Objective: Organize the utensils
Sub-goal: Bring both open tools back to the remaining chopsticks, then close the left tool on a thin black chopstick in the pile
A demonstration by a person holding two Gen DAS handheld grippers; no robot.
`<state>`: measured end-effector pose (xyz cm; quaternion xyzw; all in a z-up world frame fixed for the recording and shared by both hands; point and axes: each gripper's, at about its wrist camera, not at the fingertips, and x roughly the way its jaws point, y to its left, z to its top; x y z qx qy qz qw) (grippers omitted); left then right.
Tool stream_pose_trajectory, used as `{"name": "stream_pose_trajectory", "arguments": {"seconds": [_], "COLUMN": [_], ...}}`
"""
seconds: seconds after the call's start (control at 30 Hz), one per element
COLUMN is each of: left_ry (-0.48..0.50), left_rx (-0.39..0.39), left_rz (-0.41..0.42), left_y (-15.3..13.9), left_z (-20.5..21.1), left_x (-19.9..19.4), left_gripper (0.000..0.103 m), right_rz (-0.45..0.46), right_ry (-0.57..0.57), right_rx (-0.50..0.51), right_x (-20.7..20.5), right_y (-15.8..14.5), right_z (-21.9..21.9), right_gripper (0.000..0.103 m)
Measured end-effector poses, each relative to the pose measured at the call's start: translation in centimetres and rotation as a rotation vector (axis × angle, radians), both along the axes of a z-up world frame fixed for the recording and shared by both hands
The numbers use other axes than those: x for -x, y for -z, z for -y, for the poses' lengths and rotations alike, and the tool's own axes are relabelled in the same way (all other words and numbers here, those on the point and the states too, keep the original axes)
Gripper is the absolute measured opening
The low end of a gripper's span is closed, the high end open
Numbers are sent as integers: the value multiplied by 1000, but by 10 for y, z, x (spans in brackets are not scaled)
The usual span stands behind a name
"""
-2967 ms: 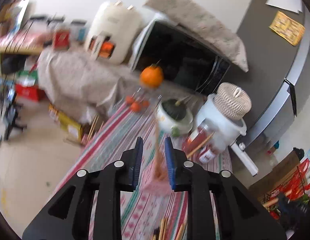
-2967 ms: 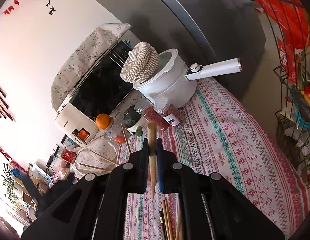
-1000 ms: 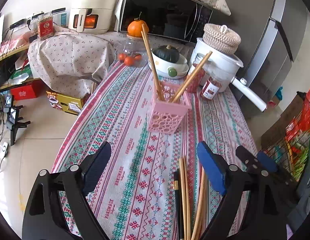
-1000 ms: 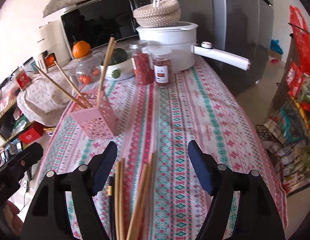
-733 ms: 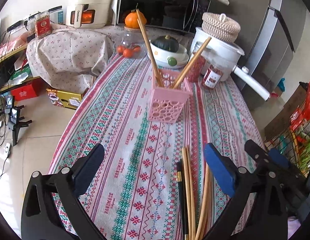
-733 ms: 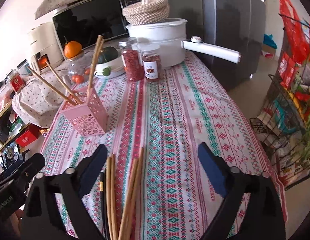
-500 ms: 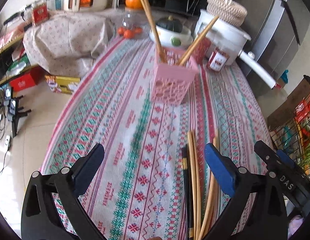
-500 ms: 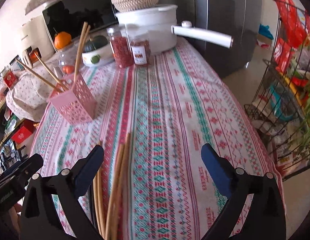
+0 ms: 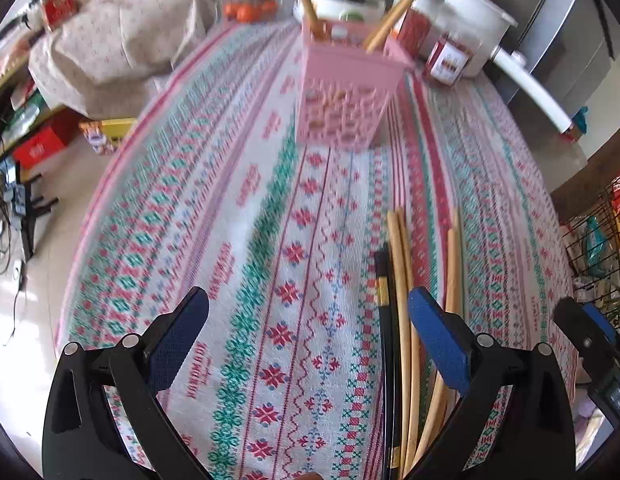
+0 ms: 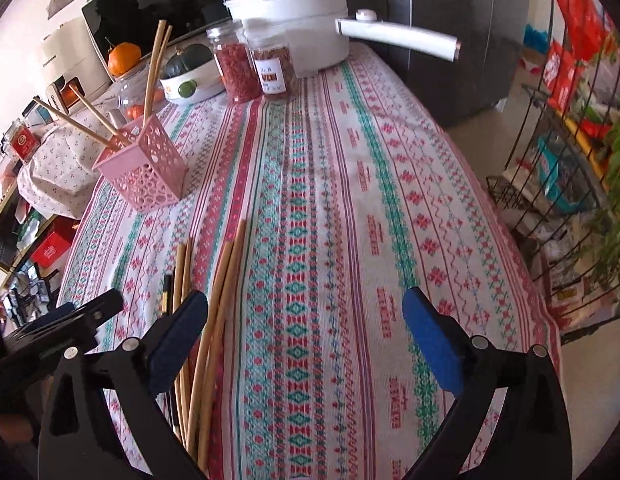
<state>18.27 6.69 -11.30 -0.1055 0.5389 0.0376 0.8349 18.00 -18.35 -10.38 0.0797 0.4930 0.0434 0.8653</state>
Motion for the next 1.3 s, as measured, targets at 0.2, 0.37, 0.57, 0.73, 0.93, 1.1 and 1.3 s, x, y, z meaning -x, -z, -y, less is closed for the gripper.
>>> {"name": "stream_pose_trajectory", "arguments": {"seconds": [0.2, 0.37, 0.57, 0.73, 0.93, 1.1, 1.3], "left_ry": [-24, -55, -67, -46, -10, 47, 94], "left_rx": [51, 41, 22, -35, -69, -129, -124], "left_rz": [-120, -155, -152, -147, -141, -126, -102], "left_y": [24, 34, 36, 42, 46, 45, 34], "left_z": [-2, -4, 3, 19, 33, 52, 55], "left_x": [-13, -19, -26, -35, -42, -35, -23], "left_gripper": [96, 96, 96, 97, 95, 81, 15], "right_rz": [-52, -84, -90, -106, -119, -136, -155], "right_ry": [27, 29, 21, 13, 6, 6, -49], "right_rx": [-40, -60, -60, -58, -90, -109, -170], "right_x": [1, 1, 2, 1, 0, -3, -8], "right_y": [8, 13, 13, 17, 18, 20, 18], "right_z": [18, 27, 28, 27, 25, 22, 5], "right_gripper": [95, 95, 95, 95, 95, 95, 95]}}
